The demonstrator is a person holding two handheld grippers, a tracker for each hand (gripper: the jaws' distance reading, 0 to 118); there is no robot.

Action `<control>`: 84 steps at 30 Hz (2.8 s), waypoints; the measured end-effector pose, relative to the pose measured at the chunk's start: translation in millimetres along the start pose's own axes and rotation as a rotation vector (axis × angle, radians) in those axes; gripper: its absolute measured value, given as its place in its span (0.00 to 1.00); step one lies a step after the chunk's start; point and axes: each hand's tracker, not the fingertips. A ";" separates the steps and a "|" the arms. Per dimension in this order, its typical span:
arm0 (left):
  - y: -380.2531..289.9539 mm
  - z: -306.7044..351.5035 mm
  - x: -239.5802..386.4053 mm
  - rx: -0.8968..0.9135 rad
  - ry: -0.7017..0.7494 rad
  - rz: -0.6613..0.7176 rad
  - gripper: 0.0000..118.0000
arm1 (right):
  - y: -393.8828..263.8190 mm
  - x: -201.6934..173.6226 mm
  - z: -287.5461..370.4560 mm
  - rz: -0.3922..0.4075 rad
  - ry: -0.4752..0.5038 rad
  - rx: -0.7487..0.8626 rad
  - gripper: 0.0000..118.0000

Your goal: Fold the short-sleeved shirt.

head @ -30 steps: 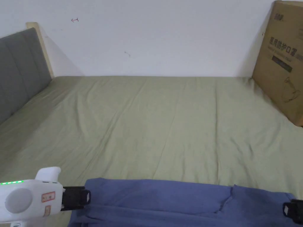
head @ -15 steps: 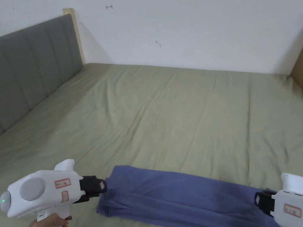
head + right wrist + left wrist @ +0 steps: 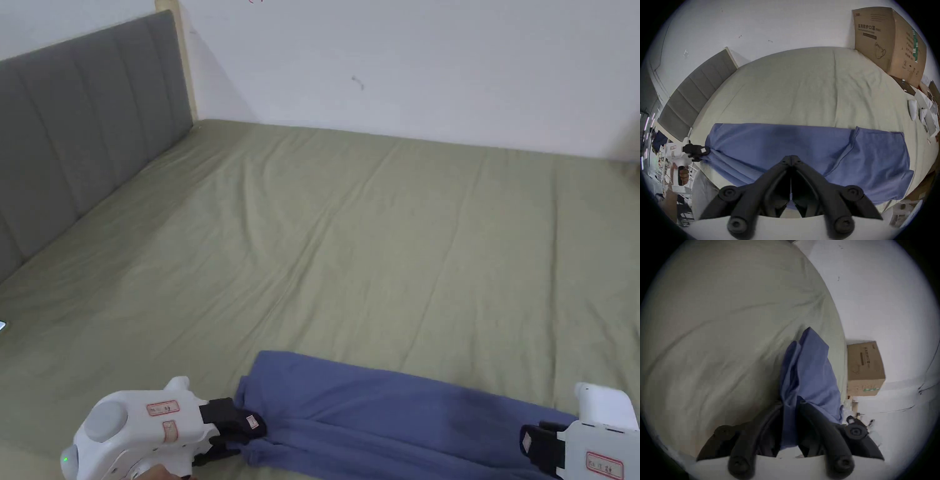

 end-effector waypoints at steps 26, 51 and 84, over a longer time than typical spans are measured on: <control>-232.2 -164.8 286.5 -0.123 0.244 -1.408 0.08 | -41.4 121.9 56.0 -0.372 -0.024 0.088 0.00; -170.1 -160.0 225.7 -0.176 0.176 -0.790 0.01 | -42.9 134.3 52.6 -0.394 0.019 0.099 0.00; -68.5 -74.0 135.5 -0.111 -0.055 -0.328 0.97 | -47.8 120.3 46.1 -0.358 0.022 0.050 0.00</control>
